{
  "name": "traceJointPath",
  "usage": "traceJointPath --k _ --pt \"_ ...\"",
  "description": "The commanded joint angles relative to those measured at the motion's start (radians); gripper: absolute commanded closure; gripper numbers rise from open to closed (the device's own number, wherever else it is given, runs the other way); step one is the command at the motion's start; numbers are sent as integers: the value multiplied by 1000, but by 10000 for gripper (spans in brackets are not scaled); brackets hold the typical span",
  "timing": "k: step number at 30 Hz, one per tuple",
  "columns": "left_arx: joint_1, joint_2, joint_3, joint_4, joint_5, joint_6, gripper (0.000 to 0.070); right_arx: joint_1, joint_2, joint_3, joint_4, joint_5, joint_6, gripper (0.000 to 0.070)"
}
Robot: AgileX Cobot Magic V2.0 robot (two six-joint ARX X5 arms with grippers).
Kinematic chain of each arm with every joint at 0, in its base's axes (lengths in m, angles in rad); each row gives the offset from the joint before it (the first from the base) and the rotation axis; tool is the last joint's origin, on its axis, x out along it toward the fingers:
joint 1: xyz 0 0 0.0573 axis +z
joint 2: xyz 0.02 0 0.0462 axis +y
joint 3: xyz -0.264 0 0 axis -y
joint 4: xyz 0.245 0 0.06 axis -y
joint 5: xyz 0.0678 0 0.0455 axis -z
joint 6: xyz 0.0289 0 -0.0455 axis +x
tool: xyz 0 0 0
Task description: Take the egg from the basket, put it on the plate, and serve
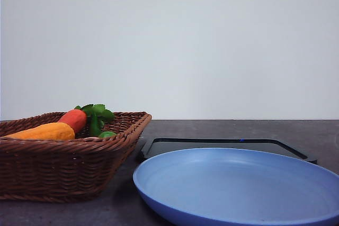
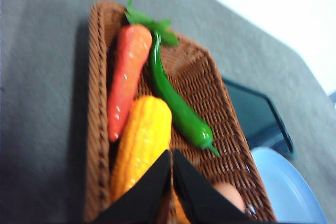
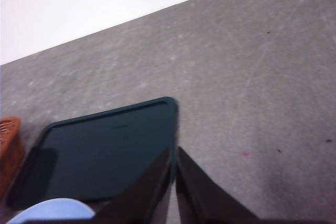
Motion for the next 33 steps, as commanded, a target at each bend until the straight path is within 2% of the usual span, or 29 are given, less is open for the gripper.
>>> traceJointPath --k 1,7,12,16,18,21,24,26,27,33 --pt "-1 47 44 12 35 41 700 0 35 41 -5 -20 -16 700" --pt "-26 235 183 -59 101 127 700 0 207 162 -85 -144 -40 700" --pt "-76 398 325 -205 140 223 700 0 376 255 -202 -277 -119 700" --pt "-122 500 405 -281 221 267 700 1 489 286 -252 -387 -173 699" --pt "-143 537 425 -287 255 269 692 1 540 286 -265 -423 -175 656" --pt "-168 565 435 -286 258 268 605 2 607 286 -291 -420 -178 552" --pt "-183 573 436 -287 258 268 450 14 672 286 -298 -419 -202 528" --pt "-188 573 436 -287 258 267 373 25 716 286 -290 -419 -211 528" --pt "-191 573 436 -287 258 266 351 33 741 286 -285 -418 -213 528" --pt "-196 573 436 -287 258 260 351 101 902 286 -252 -419 -221 528"
